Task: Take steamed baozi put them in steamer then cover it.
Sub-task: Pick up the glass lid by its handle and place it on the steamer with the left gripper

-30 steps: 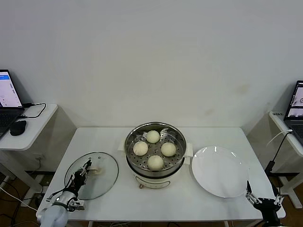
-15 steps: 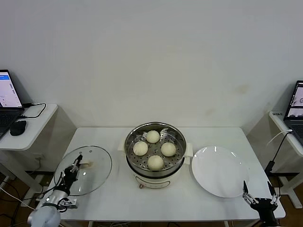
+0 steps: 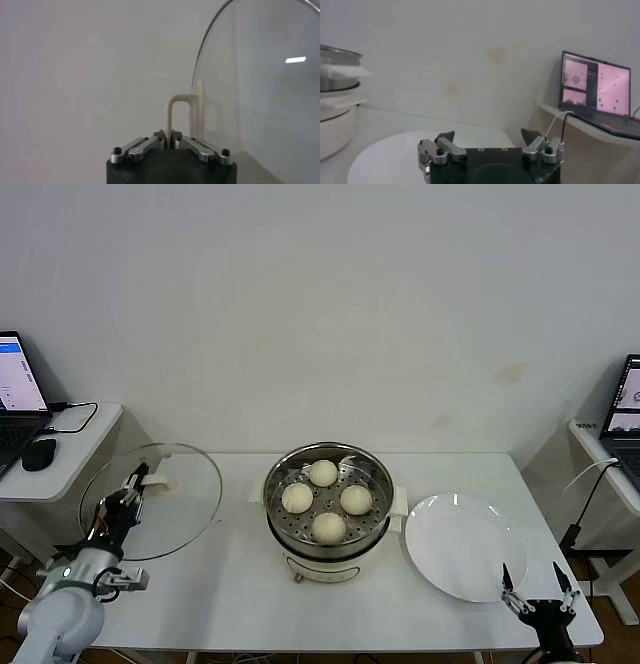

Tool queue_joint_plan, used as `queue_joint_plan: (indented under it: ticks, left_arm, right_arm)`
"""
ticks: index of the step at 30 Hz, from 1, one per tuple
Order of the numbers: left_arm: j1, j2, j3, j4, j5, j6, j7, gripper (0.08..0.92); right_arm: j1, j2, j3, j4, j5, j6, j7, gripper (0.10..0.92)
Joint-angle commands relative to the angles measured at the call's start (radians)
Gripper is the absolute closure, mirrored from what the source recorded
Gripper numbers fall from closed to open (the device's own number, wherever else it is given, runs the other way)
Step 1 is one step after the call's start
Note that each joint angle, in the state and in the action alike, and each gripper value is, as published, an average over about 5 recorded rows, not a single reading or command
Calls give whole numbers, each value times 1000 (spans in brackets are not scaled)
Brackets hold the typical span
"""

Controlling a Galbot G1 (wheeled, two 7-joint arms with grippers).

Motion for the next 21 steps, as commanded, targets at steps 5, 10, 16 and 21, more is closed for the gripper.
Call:
queue_joint_plan:
  ticks: [5, 10, 16, 21]
  left_arm:
    - [-306, 45, 491, -176, -48, 270, 196, 861]
    - [-442, -67, 635, -128, 35, 318, 251, 861]
    - [-496, -176, 700, -76, 143, 349, 320, 861]
    - [-504, -246, 733, -51, 212, 372, 359, 861]
  right_arm:
    - [22, 42, -47, -4, -125, 33, 5, 203]
    - [29, 54, -51, -14, -146, 31, 7, 203]
    - [35, 69, -68, -28, -168, 35, 9, 203]
    - [32, 70, -75, -35, -175, 42, 10, 203]
